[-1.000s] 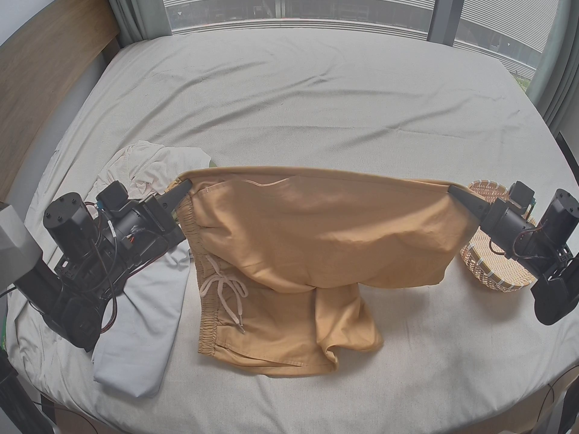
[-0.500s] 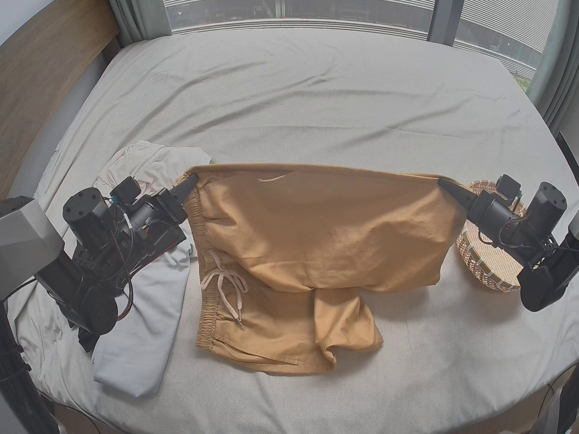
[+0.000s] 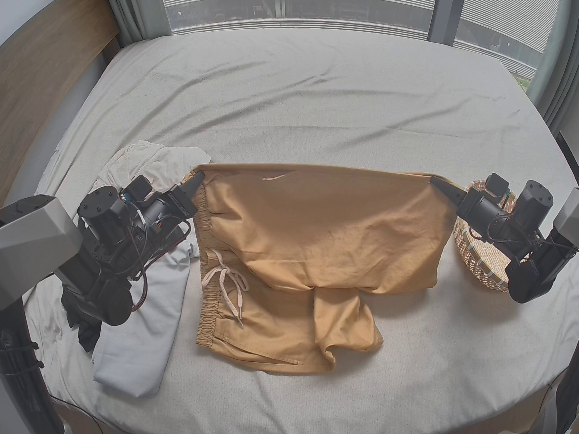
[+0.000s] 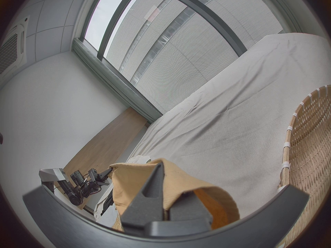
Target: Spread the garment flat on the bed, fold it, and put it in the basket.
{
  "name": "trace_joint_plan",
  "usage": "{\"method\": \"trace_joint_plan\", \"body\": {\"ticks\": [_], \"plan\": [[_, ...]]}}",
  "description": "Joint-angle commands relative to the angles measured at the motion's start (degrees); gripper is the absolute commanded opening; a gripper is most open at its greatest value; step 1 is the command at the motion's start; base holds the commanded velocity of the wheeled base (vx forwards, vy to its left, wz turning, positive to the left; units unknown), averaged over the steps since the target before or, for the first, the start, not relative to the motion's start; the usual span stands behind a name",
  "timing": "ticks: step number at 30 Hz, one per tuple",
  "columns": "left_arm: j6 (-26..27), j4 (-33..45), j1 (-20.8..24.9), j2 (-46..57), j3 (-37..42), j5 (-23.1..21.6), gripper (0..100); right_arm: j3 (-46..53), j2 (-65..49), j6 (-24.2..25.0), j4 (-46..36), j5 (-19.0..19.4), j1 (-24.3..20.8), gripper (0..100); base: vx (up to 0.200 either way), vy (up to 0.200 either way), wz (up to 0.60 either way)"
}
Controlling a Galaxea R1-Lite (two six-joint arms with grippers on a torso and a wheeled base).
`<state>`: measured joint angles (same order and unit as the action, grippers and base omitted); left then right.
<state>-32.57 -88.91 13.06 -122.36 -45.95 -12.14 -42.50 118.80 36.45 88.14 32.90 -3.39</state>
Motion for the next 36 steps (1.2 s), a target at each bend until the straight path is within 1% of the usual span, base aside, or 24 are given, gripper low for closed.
{"method": "trace_joint_plan", "body": {"ticks": [1,19,33,34,36], "plan": [[-0.1,0.0,0.0,-1.7,-1.3,0.0,0,-1.4,2.0,0.0,0.0,0.0,0.1,0,0.000,0.000,0.00],[-0.2,0.2,0.0,-4.3,-4.6,0.0,0,-4.6,4.7,-0.1,0.0,0.2,0.8,0,0.000,0.000,0.00],[-0.2,0.1,0.0,-4.9,-4.6,-0.3,0,-7.1,7.1,-0.1,0.0,0.3,1.5,0,0.000,0.000,0.00],[-0.2,0.1,0.0,-5.0,-4.6,-0.3,100,-7.1,7.1,-0.1,0.0,0.3,1.5,0,0.000,0.000,0.00],[-0.2,0.1,0.0,-5.0,-4.7,-0.3,100,-7.1,7.1,-0.1,-0.1,0.4,1.6,0,0.000,0.000,0.00]]}}
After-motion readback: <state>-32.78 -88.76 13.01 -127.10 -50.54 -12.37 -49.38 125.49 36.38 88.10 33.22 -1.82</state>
